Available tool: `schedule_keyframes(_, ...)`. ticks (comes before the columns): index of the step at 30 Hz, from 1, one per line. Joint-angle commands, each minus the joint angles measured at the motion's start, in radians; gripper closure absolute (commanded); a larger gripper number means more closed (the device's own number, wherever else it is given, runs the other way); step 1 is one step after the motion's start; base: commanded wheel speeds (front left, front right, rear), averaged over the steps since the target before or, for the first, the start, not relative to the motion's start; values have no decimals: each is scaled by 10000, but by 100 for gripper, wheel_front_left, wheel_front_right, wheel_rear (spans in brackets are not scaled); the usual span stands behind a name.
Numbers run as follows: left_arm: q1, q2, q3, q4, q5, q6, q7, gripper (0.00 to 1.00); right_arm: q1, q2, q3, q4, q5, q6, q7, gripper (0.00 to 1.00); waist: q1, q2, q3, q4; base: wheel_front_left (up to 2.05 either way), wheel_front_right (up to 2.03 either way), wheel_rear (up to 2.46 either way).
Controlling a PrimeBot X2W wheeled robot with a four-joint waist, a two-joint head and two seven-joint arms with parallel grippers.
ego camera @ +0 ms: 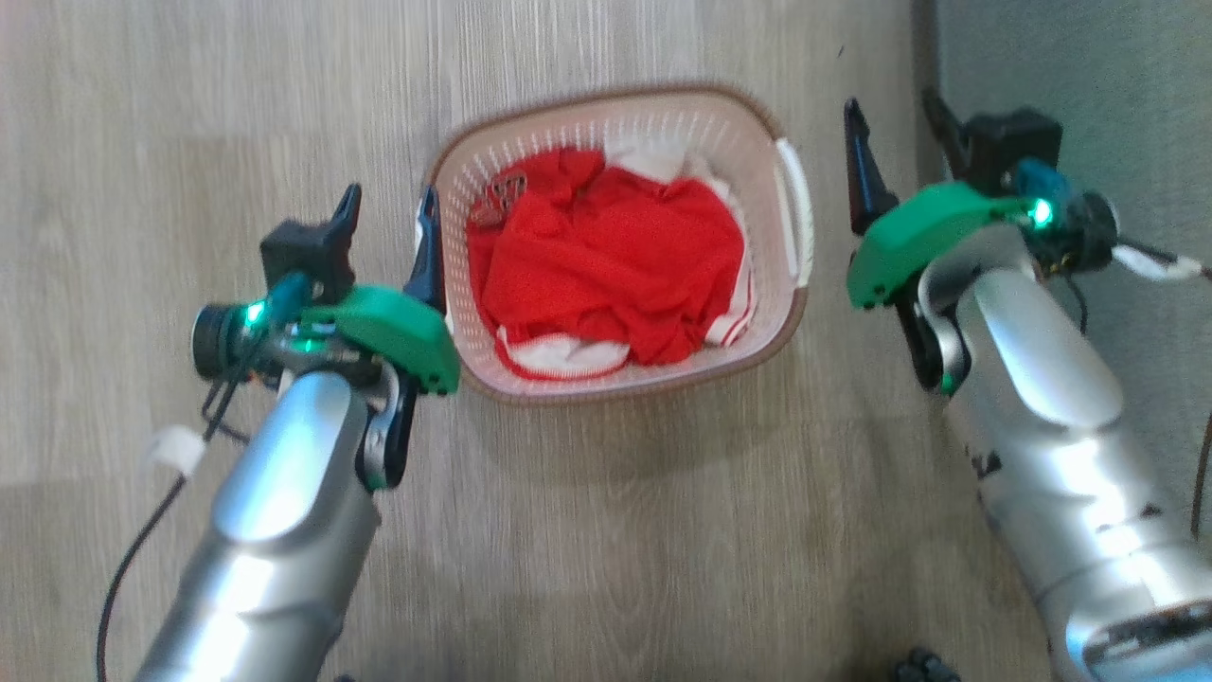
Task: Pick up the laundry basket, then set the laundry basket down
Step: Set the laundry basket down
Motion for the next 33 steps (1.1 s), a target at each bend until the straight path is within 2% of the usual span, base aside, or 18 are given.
schedule_keyframes(1, 243, 219, 434, -410, 210, -44, -24, 0, 408, 207, 79, -423, -58, -17, -47, 0, 1, -1, -766, -133, 0, 0, 0)
schedule_keyframes(7, 1767, -28, 1508, -1852, 1122, -289, -24, 0, 1811, 207, -207, -1740, -199, -17, -47, 0, 1, -1, -2046, -158, 0, 0, 0)
schedule_keyframes(16, 3788, -307, 2275, -3370, 1743, -696, -24, 0, 4038, 208, -646, -3778, -283, -17, -47, 0, 1, -1, -3735, -83, 0, 0, 0)
schedule_keyframes(23, 5145, -357, 2714, -4379, 2053, -557, -24, 0, 5570, 208, -922, -4932, -225, -17, -47, 0, 1, -1, -4712, -41, 0, 0, 0)
schedule_keyframes(33, 6635, -380, 3044, -5450, 2319, -282, -24, 0, 7043, 208, -1193, -6144, -324, -17, -47, 0, 1, -1, -5330, -8, 0, 0, 0)
